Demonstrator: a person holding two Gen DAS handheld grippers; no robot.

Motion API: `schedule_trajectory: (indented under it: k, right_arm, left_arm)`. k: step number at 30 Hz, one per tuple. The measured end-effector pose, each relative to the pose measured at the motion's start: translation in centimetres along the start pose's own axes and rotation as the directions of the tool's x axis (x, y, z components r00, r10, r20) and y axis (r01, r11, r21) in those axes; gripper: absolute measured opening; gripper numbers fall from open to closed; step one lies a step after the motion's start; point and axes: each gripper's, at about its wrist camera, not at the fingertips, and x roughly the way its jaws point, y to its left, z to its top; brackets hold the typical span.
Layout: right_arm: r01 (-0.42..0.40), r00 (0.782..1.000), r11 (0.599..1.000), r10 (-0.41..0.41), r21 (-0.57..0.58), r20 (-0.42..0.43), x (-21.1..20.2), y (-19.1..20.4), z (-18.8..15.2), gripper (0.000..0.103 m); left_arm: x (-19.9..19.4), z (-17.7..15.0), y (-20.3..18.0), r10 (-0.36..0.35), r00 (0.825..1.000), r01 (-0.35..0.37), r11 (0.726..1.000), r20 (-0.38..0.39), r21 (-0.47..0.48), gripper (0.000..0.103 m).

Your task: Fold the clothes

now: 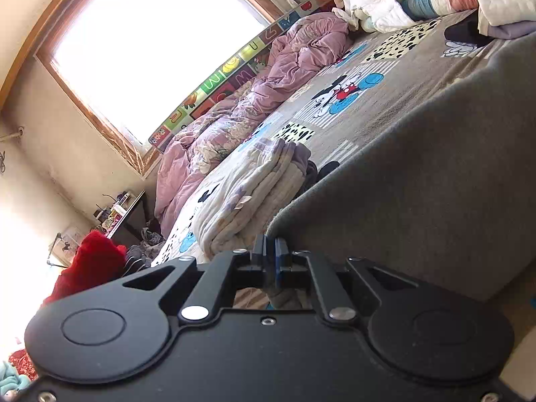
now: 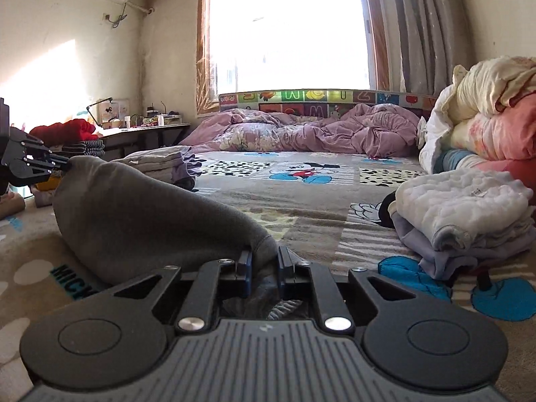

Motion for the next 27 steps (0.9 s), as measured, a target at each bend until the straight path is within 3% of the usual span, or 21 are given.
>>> schedule_trajectory:
  k: [10, 22, 25, 27]
  right_arm:
    - [0.011, 1.000, 0.990, -0.010, 0.141, -0.007, 2.9, -2.5, 0.3, 0.015]
    - [0.076, 0.994, 0.964, -0.055, 0.256, -0.090, 6.5, -4.7, 0.2, 0.015]
    - [0.125, 0.983, 0.954, -0.082, 0.274, -0.164, 8.1, -5.1, -0.3, 0.025]
    - [0.151, 0.978, 0.943, -0.099, 0.297, -0.185, 8.4, -5.5, -0.4, 0.040]
  left_arm:
    - [5.7, 4.9, -1.3, 0.035, 0.999, -0.035, 0.999, 0.012, 0.026, 0.003]
    - [13.7, 5.7, -4.2, -0.007, 0.988, 0.009, 1.000, -0.154, 0.013, 0.003]
    - [15.9, 5.1, -5.2, -0.048, 0.978, 0.050, 0.999, -0.205, 0.005, 0.005]
    - [15.1, 5.3, -4.4, -0.012, 0.980, 0.001, 0.999, -0.200, -0.052, 0.021]
